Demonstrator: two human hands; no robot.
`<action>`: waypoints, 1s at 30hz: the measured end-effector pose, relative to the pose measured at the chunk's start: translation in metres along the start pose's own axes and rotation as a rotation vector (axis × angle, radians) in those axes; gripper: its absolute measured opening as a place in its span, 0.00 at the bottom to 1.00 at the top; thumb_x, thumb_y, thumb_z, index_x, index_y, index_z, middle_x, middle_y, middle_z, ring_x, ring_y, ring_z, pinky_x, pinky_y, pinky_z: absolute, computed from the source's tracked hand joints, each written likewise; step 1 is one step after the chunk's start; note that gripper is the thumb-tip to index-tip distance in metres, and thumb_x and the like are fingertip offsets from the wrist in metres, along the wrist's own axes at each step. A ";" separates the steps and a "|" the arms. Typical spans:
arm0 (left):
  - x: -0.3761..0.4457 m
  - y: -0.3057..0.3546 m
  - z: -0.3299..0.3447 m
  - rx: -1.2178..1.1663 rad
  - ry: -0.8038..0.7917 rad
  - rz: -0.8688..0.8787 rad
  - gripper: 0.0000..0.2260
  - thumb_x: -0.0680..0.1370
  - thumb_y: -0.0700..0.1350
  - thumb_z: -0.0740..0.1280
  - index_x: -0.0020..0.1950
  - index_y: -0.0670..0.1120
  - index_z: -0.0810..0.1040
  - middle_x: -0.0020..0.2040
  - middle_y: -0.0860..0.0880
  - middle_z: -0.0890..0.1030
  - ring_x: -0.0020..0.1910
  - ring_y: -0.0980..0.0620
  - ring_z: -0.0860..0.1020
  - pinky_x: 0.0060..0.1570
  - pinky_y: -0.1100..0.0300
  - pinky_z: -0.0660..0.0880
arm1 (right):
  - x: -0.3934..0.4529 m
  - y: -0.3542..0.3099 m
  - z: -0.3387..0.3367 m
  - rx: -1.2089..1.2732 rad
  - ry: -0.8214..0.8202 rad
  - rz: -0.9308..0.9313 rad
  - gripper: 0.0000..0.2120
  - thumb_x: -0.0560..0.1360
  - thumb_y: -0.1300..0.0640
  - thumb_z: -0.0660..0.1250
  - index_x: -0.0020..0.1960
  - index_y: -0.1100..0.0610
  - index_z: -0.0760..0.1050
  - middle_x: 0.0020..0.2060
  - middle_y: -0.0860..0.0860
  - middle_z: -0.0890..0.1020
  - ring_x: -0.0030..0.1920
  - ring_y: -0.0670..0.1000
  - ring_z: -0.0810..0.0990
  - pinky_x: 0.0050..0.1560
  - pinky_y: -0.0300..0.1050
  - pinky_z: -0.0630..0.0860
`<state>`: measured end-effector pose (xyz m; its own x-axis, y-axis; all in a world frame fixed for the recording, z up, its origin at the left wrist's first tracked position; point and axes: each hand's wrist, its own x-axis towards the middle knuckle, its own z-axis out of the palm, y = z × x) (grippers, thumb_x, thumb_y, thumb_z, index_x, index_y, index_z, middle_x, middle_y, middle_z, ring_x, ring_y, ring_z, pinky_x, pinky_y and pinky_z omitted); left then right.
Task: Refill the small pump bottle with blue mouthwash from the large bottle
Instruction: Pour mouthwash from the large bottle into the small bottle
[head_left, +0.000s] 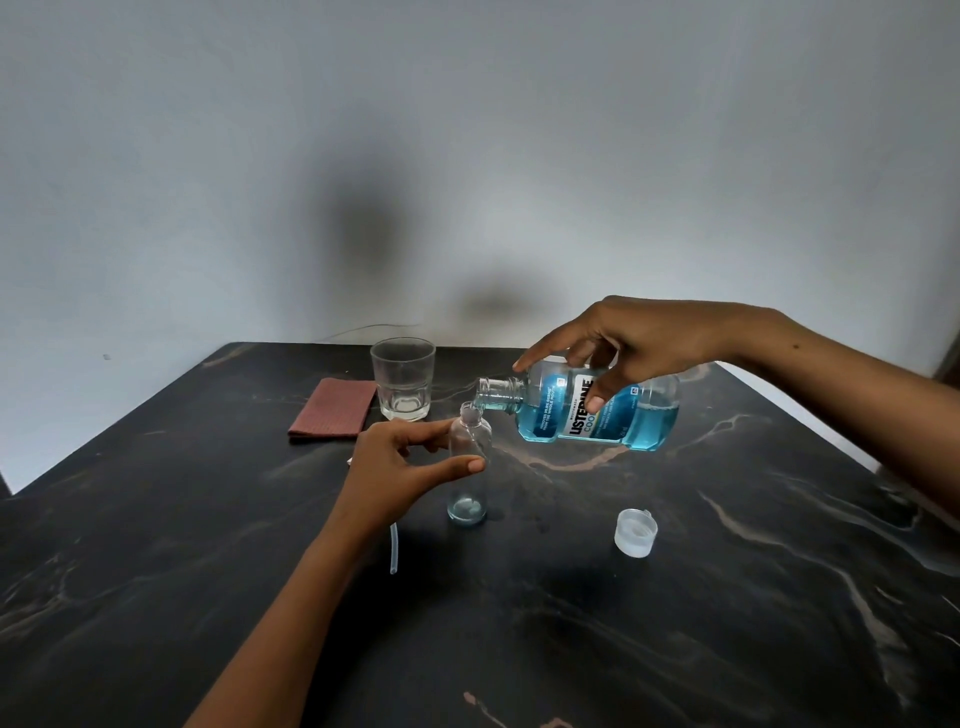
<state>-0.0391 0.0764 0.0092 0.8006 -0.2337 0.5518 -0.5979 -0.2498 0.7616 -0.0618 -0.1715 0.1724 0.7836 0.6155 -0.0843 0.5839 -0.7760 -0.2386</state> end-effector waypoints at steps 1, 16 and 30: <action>0.000 0.000 0.000 0.000 0.001 -0.002 0.20 0.60 0.59 0.75 0.50 0.57 0.82 0.41 0.60 0.84 0.42 0.62 0.79 0.39 0.73 0.72 | 0.000 0.000 0.000 0.002 -0.004 0.001 0.30 0.70 0.64 0.73 0.69 0.50 0.69 0.57 0.47 0.83 0.53 0.45 0.83 0.52 0.41 0.80; 0.001 -0.003 0.000 0.013 -0.003 -0.029 0.25 0.60 0.59 0.75 0.54 0.53 0.82 0.43 0.57 0.84 0.43 0.61 0.80 0.41 0.72 0.73 | -0.002 -0.009 -0.004 -0.016 -0.029 -0.017 0.29 0.70 0.66 0.73 0.69 0.55 0.70 0.49 0.32 0.80 0.48 0.35 0.82 0.52 0.39 0.80; -0.001 -0.001 0.000 -0.011 -0.002 -0.022 0.23 0.60 0.57 0.75 0.53 0.52 0.83 0.40 0.57 0.84 0.39 0.62 0.79 0.38 0.73 0.72 | 0.001 -0.009 -0.006 0.007 -0.030 -0.002 0.30 0.70 0.66 0.72 0.70 0.55 0.69 0.52 0.43 0.83 0.42 0.33 0.82 0.49 0.33 0.78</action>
<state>-0.0391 0.0769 0.0082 0.8137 -0.2300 0.5338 -0.5793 -0.2449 0.7775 -0.0651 -0.1650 0.1807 0.7756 0.6212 -0.1122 0.5841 -0.7736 -0.2457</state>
